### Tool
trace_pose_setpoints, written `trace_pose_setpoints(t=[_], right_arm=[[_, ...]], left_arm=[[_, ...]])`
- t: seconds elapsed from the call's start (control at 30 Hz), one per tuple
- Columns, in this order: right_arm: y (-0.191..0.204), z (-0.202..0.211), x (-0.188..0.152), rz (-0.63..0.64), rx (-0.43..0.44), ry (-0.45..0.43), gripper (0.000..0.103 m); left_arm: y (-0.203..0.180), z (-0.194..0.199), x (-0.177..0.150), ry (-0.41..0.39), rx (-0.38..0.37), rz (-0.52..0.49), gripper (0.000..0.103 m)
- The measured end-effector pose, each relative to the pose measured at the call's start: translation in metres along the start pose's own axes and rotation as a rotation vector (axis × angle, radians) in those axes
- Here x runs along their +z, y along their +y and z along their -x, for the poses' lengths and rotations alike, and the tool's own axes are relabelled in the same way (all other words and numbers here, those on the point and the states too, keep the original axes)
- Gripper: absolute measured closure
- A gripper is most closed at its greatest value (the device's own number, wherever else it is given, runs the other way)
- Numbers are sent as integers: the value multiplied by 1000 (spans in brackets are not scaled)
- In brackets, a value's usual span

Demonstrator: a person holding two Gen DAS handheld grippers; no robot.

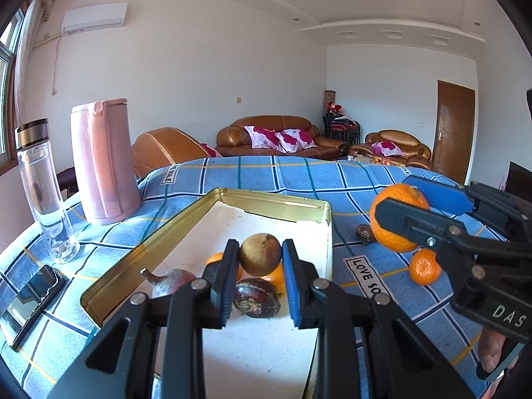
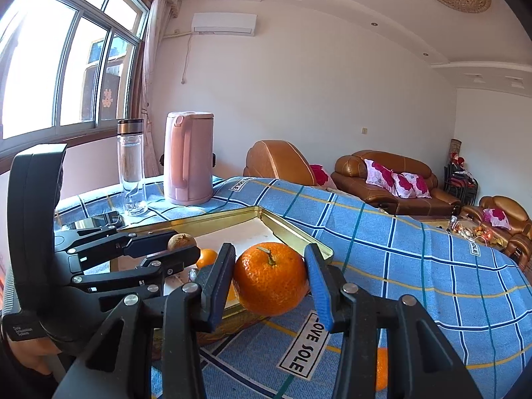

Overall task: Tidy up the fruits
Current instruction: 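Lift both held fruits and carry them over the tin tray, then lower both held fruits into the tray and open both tools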

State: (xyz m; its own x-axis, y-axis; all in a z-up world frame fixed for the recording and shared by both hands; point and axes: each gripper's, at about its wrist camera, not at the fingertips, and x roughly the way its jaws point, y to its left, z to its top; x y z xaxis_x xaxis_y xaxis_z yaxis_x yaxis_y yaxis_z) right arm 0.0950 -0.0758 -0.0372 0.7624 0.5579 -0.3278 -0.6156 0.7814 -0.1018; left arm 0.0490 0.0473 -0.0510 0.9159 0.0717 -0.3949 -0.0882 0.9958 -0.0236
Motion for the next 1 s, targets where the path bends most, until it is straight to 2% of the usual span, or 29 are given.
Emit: trace_pose_setpoints(t=[0.57,1.0], right_arm=[[34,-25,6,27,76,30,58],[55,-48,0,33,140,91,58]], left_arm=[[46,-10,-3,60,62,57,76],[64,-15,-5,108,96,71,76]])
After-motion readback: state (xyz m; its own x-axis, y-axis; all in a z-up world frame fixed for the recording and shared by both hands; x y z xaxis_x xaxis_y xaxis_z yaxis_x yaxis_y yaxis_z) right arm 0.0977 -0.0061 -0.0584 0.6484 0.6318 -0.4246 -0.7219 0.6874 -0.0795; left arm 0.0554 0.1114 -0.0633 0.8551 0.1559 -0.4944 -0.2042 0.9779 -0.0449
